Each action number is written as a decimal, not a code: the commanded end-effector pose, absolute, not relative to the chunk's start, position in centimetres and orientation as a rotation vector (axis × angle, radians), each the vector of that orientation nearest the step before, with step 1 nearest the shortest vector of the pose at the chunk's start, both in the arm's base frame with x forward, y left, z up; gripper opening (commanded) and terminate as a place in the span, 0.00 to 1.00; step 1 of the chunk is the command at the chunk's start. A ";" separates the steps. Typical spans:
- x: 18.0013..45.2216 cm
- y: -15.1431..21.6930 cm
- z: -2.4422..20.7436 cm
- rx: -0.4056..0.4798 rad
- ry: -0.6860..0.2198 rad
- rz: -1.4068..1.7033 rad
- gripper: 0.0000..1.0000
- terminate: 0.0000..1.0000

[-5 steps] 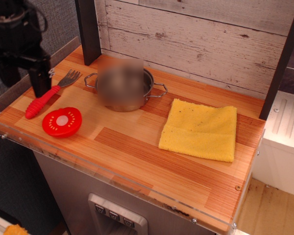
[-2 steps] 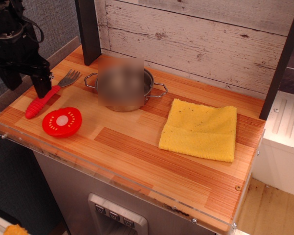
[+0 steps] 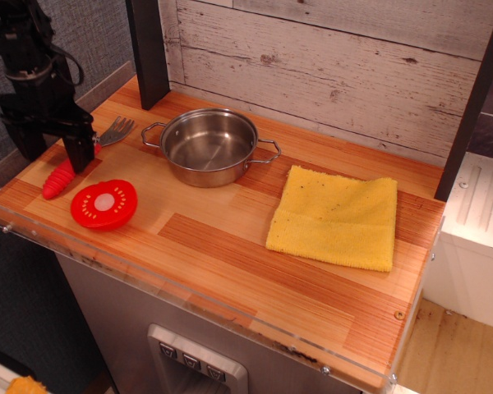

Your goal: Place red fork on top of yellow cloth.

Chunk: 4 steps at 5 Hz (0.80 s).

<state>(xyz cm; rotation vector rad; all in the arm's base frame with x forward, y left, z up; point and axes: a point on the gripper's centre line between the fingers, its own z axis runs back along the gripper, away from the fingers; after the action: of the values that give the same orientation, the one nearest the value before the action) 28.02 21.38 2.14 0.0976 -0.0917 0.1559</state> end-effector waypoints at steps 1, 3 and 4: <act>28.3 22.1 2.2 0.122 -0.095 0.148 1.00 0.00; 27.8 21.6 3.6 0.123 -0.112 0.136 0.00 0.00; 27.2 21.0 7.7 0.111 -0.181 0.085 0.00 0.00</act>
<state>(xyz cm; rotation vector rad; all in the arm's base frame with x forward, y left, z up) 27.76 20.32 6.20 0.0789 -0.1507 0.0808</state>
